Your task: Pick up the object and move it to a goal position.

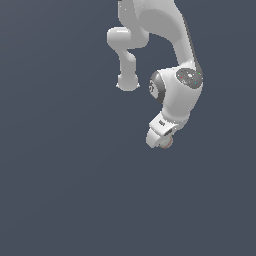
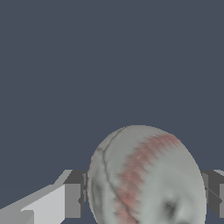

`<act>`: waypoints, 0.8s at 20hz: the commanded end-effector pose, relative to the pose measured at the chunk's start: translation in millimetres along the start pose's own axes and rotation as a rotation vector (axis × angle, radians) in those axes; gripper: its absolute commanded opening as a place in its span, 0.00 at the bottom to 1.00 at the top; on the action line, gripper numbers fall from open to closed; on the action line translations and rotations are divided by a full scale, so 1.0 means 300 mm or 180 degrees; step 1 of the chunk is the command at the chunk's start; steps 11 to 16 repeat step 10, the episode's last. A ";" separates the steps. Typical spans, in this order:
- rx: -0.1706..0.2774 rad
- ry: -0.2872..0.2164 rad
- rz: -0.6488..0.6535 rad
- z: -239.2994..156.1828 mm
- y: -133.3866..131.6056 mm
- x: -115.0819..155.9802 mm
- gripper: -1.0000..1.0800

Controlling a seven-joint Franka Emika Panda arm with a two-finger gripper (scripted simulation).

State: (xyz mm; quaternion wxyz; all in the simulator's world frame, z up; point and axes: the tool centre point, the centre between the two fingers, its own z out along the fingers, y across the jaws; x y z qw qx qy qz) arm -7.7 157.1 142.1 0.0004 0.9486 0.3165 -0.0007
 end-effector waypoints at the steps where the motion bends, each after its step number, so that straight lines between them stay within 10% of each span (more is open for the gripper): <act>1: -0.0002 0.0003 0.0003 -0.058 -0.051 0.026 0.00; 16: 0.0000 0.0004 0.0004 -0.127 -0.112 0.065 0.00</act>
